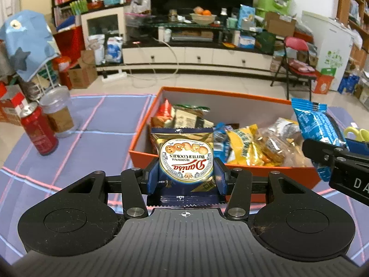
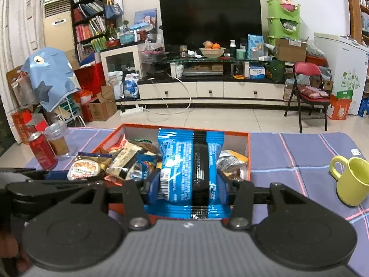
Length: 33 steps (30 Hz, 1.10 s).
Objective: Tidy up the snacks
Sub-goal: 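Carry both held snacks over the orange box, then open both grippers to drop the snacks into the orange box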
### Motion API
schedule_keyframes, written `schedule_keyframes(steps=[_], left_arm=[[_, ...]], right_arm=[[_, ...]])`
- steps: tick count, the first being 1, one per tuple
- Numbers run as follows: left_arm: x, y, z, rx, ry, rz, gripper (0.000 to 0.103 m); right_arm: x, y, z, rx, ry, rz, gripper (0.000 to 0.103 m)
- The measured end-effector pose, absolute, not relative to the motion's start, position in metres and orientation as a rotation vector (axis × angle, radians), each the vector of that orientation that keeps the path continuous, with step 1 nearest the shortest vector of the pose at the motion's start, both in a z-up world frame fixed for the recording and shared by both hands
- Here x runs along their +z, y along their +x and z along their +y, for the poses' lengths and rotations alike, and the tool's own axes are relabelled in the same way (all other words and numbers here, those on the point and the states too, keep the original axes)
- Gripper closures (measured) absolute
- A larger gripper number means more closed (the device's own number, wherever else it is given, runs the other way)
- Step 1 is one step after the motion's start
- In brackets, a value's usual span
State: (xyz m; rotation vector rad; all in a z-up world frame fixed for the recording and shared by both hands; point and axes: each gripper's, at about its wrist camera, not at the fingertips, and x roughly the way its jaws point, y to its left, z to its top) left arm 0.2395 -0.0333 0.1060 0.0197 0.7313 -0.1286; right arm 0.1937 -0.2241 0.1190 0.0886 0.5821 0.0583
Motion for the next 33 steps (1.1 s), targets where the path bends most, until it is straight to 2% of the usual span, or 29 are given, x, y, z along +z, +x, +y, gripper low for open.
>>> schedule_keyframes(steps=[12, 23, 33], left_arm=[[0.119, 0.246, -0.038, -0.126, -0.003, 0.68, 0.084], [0.116, 0.291, -0.025, -0.085, -0.071, 0.683, 0.083], [0.099, 0.319, -0.055, -0.11, 0.061, 0.664, 0.083]], right_arm=[[0.12, 0.198, -0.226, 0.048, 0.096, 0.586, 0.054], [0.123, 0.24, -0.237, 0.029, 0.165, 0.584, 0.053], [0.105, 0.275, -0.22, 0.065, 0.142, 0.617, 0.054]])
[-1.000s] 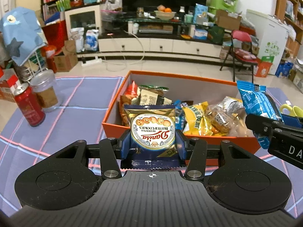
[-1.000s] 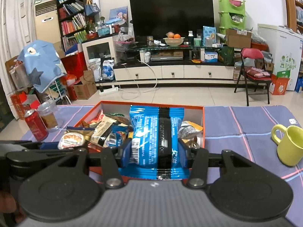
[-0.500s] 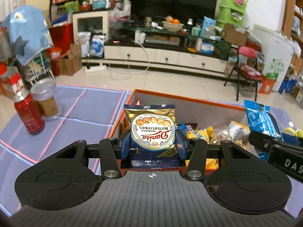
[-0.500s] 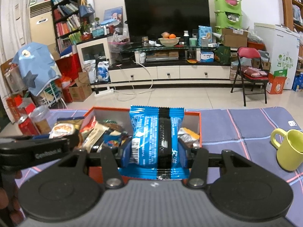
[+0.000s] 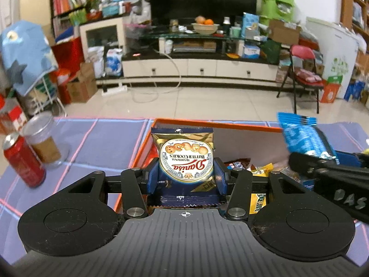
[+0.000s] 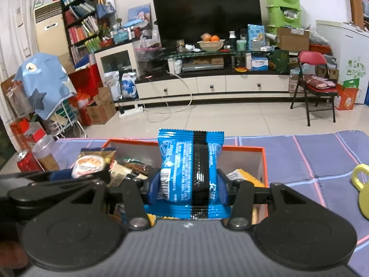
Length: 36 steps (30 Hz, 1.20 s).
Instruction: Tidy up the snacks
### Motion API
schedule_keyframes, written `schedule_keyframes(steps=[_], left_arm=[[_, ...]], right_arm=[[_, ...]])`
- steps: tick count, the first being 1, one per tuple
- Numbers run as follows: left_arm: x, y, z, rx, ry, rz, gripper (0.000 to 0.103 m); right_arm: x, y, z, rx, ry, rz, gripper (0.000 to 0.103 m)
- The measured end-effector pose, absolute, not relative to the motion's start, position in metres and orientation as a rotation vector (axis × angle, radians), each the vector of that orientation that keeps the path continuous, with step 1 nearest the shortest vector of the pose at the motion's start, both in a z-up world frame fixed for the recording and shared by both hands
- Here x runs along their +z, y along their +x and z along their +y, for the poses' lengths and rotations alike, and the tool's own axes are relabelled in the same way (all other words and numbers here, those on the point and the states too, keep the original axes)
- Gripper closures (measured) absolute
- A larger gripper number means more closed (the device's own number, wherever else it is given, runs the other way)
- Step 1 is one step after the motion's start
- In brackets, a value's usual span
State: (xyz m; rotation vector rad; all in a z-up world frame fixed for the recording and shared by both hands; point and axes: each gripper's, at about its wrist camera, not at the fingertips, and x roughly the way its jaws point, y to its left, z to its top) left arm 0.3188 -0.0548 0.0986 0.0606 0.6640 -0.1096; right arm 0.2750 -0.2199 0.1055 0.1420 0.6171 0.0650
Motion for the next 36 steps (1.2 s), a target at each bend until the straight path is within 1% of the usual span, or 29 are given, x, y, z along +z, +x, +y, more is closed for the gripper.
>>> schedule_keyframes(steps=[1, 2, 4, 6, 7, 8, 10, 12, 13, 14, 16, 20, 23, 29, 33, 36], left_arm=[[0.097, 0.319, -0.058, -0.12, 0.074, 0.664, 0.082], [0.094, 0.32, -0.06, -0.129, 0.085, 0.667, 0.079], [0.09, 0.322, -0.062, -0.114, 0.096, 0.673, 0.065], [0.09, 0.324, -0.058, -0.099, 0.09, 0.672, 0.041], [0.092, 0.324, -0.055, -0.098, 0.079, 0.668, 0.036], [0.096, 0.323, -0.051, -0.098, 0.064, 0.66, 0.031], [0.107, 0.32, -0.042, -0.087, 0.046, 0.636, 0.03], [0.117, 0.313, -0.033, -0.072, 0.048, 0.61, 0.024], [0.123, 0.308, -0.029, -0.064, 0.048, 0.597, 0.023], [0.128, 0.303, -0.024, -0.056, 0.046, 0.589, 0.022], [0.139, 0.293, -0.013, -0.053, 0.042, 0.587, 0.021], [0.153, 0.267, 0.005, -0.002, 0.054, 0.581, 0.02], [0.148, 0.241, 0.015, 0.021, 0.083, 0.581, 0.018], [0.112, 0.194, 0.025, 0.042, 0.073, 0.678, 0.018], [0.104, 0.182, 0.008, -0.013, 0.088, 0.69, 0.019], [0.105, 0.179, -0.004, -0.031, 0.094, 0.659, 0.02]], right_arm=[[0.104, 0.278, -0.218, 0.066, 0.136, 0.621, 0.053], [0.102, 0.28, -0.217, 0.066, 0.128, 0.627, 0.052], [0.098, 0.283, -0.213, 0.059, 0.108, 0.636, 0.05], [0.097, 0.285, -0.215, 0.037, 0.093, 0.631, 0.046], [0.098, 0.283, -0.217, 0.037, 0.097, 0.624, 0.042], [0.1, 0.282, -0.219, 0.035, 0.101, 0.615, 0.035], [0.107, 0.277, -0.222, 0.027, 0.099, 0.588, 0.029], [0.115, 0.271, -0.225, 0.025, 0.099, 0.565, 0.025], [0.12, 0.267, -0.225, 0.025, 0.099, 0.553, 0.02], [0.126, 0.263, -0.225, 0.023, 0.096, 0.541, 0.011], [0.136, 0.253, -0.223, 0.013, 0.082, 0.522, 0.003], [0.155, 0.23, -0.214, -0.017, 0.074, 0.515, 0.001], [0.157, 0.21, -0.206, -0.018, 0.066, 0.567, 0.001], [0.127, 0.174, -0.198, -0.038, 0.089, 0.727, 0.001], [0.111, 0.165, -0.191, -0.092, 0.048, 0.817, 0.001], [0.108, 0.16, -0.183, -0.108, 0.022, 0.816, 0.001]])
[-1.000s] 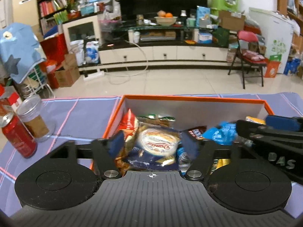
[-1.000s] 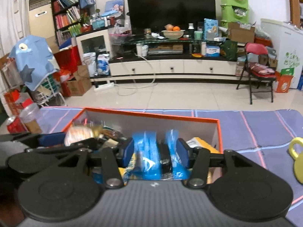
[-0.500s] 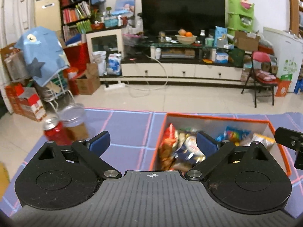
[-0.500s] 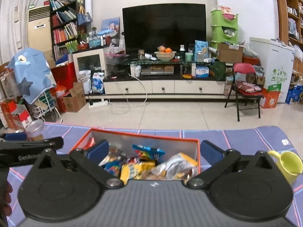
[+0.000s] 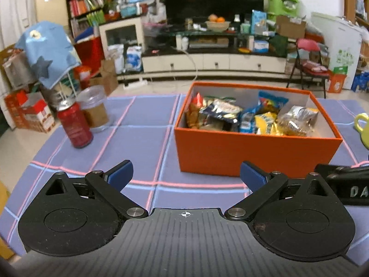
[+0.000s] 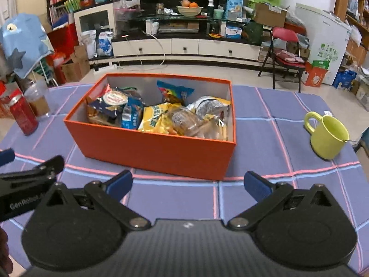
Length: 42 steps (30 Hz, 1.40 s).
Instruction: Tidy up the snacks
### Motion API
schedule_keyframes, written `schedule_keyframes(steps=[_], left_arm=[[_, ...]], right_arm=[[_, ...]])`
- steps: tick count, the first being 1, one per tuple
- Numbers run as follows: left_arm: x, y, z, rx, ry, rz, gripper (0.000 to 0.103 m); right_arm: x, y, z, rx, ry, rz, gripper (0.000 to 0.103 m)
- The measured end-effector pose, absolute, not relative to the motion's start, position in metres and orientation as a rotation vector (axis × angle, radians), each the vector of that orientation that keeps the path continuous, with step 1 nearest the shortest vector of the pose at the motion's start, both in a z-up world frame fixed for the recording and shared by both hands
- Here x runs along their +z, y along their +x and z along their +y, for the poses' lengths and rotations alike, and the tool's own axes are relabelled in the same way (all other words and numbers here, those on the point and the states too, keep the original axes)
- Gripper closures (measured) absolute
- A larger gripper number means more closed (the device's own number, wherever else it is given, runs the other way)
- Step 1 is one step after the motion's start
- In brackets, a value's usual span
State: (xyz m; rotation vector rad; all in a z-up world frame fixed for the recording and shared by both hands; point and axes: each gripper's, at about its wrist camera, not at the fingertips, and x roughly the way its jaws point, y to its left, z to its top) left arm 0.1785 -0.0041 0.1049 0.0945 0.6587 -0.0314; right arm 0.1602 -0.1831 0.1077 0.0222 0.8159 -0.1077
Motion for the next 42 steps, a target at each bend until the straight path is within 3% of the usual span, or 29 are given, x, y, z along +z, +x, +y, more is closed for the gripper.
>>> schedule_keyframes(steps=[3, 14, 19, 42], left_arm=[[0.1, 0.184, -0.011, -0.036, 0.091, 0.677, 0.026], [0.091, 0.195, -0.016, -0.063, 0.05, 0.721, 0.021], [0.099, 0.188, -0.016, -0.051, 0.065, 0.694, 0.014], [0.098, 0.189, -0.019, -0.055, 0.055, 0.722, 0.014]], right_arm=[[0.107, 0.159, -0.181, -0.13, 0.006, 0.797, 0.001], [0.1, 0.163, -0.192, -0.156, -0.004, 0.818, 0.001], [0.105, 0.158, -0.194, -0.164, -0.002, 0.799, 0.001], [0.109, 0.153, -0.195, -0.183, -0.012, 0.791, 0.001]])
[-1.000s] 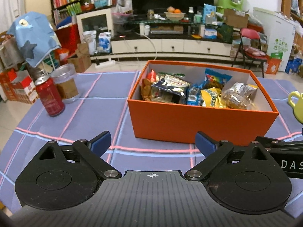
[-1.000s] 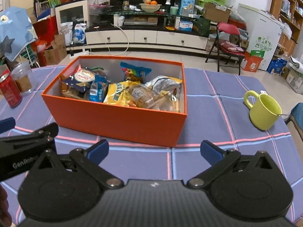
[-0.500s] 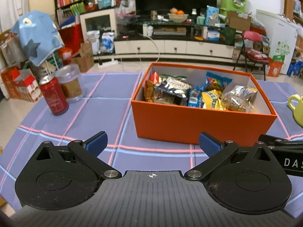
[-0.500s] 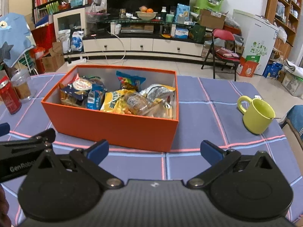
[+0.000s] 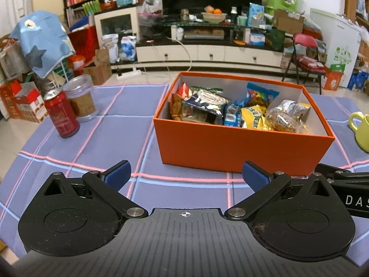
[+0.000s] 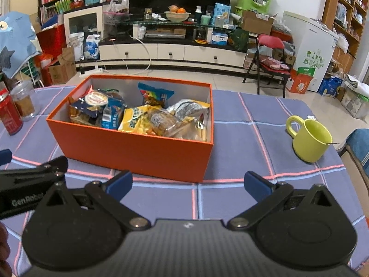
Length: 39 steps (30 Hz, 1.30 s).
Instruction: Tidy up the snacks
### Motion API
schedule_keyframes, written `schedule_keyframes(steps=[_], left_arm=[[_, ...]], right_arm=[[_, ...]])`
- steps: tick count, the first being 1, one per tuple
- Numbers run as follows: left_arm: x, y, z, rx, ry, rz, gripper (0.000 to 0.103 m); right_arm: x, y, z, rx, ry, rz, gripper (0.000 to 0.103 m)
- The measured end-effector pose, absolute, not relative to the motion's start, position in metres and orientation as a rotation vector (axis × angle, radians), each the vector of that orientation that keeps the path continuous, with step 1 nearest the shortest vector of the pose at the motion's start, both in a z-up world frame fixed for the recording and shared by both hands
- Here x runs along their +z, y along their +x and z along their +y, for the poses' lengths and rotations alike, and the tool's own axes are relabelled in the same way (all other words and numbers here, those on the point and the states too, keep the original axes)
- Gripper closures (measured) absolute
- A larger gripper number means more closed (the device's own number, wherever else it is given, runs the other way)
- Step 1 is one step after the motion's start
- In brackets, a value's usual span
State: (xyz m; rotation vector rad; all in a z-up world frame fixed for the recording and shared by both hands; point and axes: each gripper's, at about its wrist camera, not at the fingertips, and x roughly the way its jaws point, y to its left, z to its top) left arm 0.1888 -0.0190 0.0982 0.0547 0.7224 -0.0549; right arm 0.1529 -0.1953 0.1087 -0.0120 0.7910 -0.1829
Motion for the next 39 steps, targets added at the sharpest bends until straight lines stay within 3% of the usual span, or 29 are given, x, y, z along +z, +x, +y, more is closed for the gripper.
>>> schedule_keyframes(steps=[39], left_arm=[[0.093, 0.187, -0.026, -0.045, 0.083, 0.722, 0.014]], right_arm=[[0.111, 0.153, -0.202, -0.174, 0.018, 0.766, 0.001]])
